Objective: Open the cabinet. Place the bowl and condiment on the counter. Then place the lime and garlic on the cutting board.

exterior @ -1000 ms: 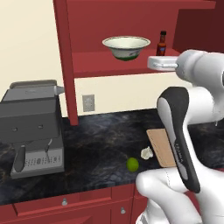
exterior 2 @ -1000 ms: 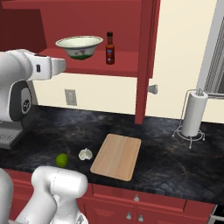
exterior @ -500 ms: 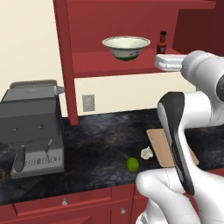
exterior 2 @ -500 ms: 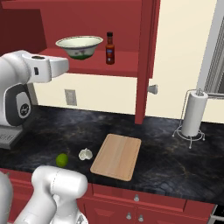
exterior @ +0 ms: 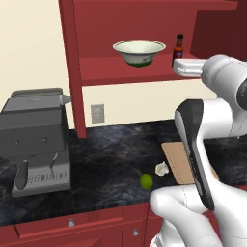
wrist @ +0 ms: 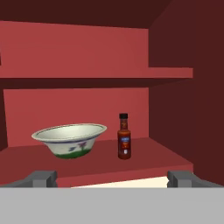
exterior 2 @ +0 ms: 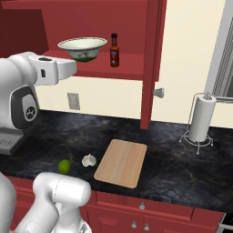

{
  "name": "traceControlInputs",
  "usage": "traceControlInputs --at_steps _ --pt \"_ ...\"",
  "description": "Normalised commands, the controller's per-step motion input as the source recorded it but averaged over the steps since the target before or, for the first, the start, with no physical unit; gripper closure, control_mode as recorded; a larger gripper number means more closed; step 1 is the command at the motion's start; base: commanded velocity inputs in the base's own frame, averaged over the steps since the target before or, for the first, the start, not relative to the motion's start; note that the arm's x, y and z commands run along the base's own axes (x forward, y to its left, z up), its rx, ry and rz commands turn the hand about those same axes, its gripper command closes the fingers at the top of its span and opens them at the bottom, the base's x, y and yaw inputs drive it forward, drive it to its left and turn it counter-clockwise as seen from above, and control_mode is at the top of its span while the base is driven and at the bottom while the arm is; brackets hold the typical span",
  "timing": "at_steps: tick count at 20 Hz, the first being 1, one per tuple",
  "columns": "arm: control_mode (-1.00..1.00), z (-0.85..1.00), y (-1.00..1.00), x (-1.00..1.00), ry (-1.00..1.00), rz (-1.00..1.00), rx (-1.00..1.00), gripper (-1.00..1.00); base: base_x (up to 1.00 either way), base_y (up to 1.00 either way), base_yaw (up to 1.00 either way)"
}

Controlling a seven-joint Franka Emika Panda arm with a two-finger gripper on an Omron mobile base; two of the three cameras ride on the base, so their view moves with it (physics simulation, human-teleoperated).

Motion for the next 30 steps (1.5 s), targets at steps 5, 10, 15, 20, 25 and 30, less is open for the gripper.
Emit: traceControlInputs --at_steps 5,10,15,20,25,30 --pt "-1.00 0.00 -0.16 0.33 0.00 0.00 0.00 -1.00 0.00 0.00 0.00" --pt "-1.00 0.00 -0.20 0.47 0.00 0.00 0.00 -1.00 0.00 0.00 0.00" --pt "-1.00 0.00 -0.17 0.54 0.02 0.00 0.00 -1.00 0.00 0.00 0.00" --pt "-1.00 0.00 -0.22 0.50 0.04 0.00 0.00 -1.00 0.00 0.00 0.00" --pt "-1.00 0.00 -0.24 0.45 0.04 0.00 0.00 -1.00 0.00 0.00 0.00" --pt "-1.00 0.00 -0.15 0.45 0.01 0.00 0.00 -1.00 0.00 0.00 0.00"
